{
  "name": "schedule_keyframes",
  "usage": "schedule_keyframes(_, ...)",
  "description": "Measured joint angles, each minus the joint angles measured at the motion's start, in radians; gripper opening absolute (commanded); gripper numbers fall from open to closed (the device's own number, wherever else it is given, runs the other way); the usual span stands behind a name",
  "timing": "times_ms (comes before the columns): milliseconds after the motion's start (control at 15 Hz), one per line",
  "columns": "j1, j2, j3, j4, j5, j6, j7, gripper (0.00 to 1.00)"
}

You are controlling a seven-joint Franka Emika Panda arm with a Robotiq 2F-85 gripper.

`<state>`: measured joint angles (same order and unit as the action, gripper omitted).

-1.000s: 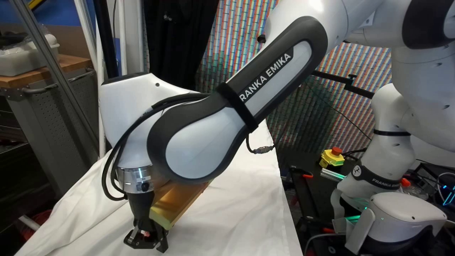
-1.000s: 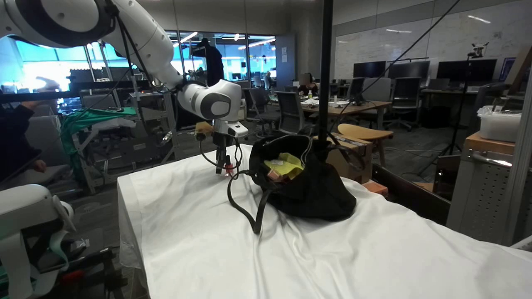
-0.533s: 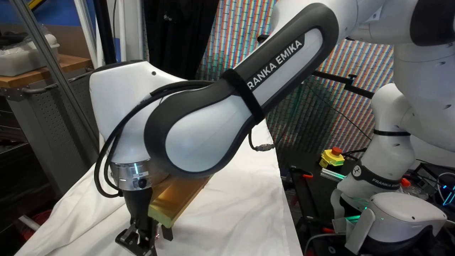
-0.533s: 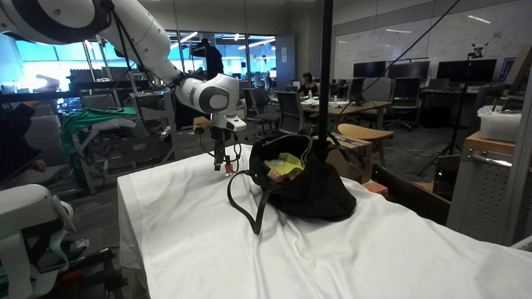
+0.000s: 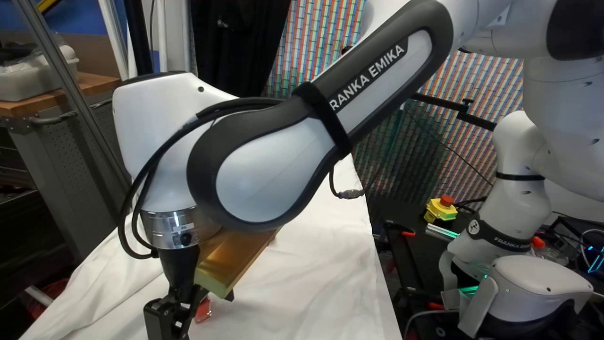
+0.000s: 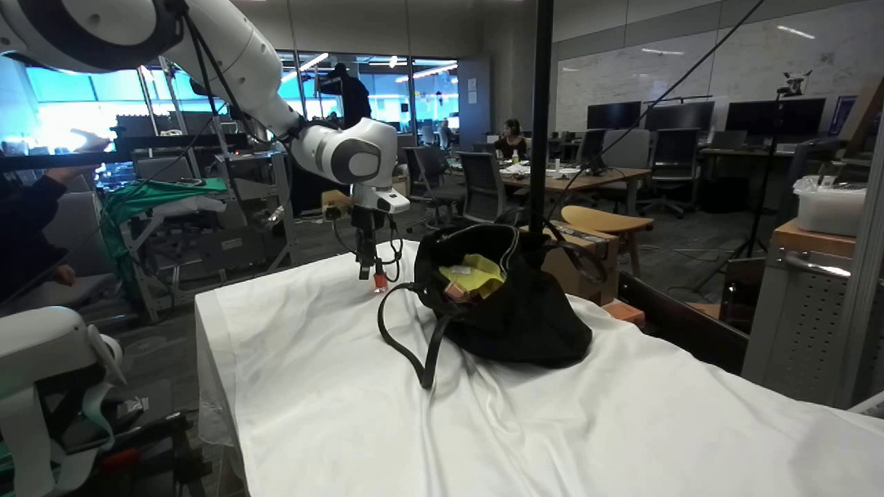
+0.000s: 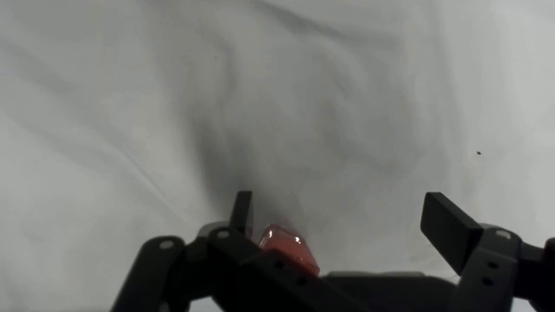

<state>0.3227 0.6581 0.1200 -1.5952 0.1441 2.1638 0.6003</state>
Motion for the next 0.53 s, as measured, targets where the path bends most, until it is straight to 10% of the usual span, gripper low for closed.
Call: schedule_keyframes(533,0.0,0.004,-0.019,0.021,-0.003,-0.002,0.0,1.0)
